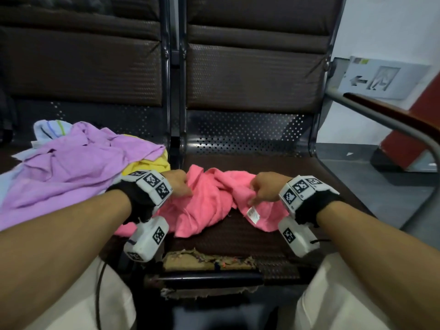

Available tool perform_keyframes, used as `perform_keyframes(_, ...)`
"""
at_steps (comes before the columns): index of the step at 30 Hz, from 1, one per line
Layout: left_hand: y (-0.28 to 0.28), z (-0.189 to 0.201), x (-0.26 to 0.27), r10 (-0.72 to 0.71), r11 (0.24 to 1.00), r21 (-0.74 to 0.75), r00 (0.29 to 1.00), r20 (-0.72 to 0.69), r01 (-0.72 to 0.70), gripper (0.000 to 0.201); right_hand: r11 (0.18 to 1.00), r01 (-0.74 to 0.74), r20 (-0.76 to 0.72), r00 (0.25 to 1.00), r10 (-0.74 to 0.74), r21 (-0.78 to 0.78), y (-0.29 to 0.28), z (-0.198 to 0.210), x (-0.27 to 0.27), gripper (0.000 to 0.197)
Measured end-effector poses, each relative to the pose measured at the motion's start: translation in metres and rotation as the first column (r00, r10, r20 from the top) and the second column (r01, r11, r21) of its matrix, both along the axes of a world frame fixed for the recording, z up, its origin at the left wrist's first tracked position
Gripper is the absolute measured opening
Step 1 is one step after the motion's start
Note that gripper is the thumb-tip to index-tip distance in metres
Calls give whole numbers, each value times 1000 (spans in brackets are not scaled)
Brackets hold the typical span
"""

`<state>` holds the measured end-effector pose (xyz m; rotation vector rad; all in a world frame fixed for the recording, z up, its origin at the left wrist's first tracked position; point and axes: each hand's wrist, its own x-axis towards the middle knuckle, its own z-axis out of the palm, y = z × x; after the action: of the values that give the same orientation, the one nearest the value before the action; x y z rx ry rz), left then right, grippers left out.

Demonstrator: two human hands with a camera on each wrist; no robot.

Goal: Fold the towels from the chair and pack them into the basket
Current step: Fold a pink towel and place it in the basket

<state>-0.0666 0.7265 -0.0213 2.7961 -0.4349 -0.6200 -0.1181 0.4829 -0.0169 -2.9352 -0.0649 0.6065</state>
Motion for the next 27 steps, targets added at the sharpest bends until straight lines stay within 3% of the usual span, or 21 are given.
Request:
perform_keyframes(3, 0, 4, 3, 16, 979, -202, 999, 34, -8, 25, 969, -12, 212, 976, -42, 247, 7, 13, 7, 15)
perform_keyframes(5, -4, 10, 3, 0, 913, -408, 1000, 13, 6, 31, 908, -42, 343, 932, -114, 416, 17, 22, 10, 5)
perform_keyframes(7, -9, 20, -1, -87, 810, -584, 996, -13, 63, 30, 854, -77, 430, 885, -179, 515, 27, 29, 13, 14)
perform_keyframes(10, -11, 33, -9, -248, 715, -680, 968, -33, 160, 26, 779, -166, 386, 916, -104, 604, 40, 34, 10, 42)
perform_keyframes(12, -8, 36, -12, -283, 714, -676, 958, -39, 184, 22, 784, -241, 347, 937, 34, 572, 47, 34, 7, 47)
perform_keyframes(14, -2, 37, -14, -270, 735, -653, 962, -34, 184, 22, 784, -280, 308, 944, 119, 554, 51, 32, 6, 28)
perform_keyframes(15, 1, 37, -15, -263, 741, -646, 964, -27, 184, 23, 780, -274, 282, 950, 130, 563, 51, 32, 6, 17)
perform_keyframes(17, 6, 38, -15, -248, 754, -627, 969, 4, 196, 22, 793, -243, 274, 957, 101, 558, 50, 32, 6, 16)
perform_keyframes(20, 11, 36, -13, -187, 779, -603, 982, 39, 172, 10, 768, -170, 356, 931, -80, 618, 47, 35, 8, 26)
perform_keyframes(24, 12, 33, -16, -120, 875, -453, 983, 137, 170, 19, 560, -153, 418, 824, -382, 814, 43, 45, 13, 30)
perform_keyframes(27, 11, 30, -15, -72, 957, -247, 947, 313, 154, 19, 599, -124, 509, 678, -531, 791, 31, 52, 19, 35)
